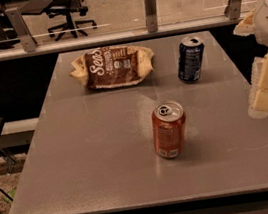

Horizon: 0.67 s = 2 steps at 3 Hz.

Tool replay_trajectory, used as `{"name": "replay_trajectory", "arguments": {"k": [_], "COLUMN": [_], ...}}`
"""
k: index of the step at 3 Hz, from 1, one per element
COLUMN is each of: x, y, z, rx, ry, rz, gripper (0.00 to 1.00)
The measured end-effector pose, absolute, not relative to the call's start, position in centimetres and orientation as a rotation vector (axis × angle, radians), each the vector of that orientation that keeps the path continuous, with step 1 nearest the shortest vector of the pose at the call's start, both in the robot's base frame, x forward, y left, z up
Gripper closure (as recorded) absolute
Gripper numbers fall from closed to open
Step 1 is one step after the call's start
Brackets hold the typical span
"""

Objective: Knock coke can over

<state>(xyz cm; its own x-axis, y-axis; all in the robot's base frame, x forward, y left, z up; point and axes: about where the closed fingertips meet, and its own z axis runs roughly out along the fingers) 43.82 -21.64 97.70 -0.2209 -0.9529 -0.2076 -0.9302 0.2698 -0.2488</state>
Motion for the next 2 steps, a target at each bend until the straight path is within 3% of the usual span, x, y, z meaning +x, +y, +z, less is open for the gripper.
{"name": "replay_trajectory", "arguments": {"k": [2], "x": [43.85], "y": [-20.79], "z": [96.87], "rx": [-1.725], "ry": [2.223], "rz": [0.012], "gripper": [0.00]}}
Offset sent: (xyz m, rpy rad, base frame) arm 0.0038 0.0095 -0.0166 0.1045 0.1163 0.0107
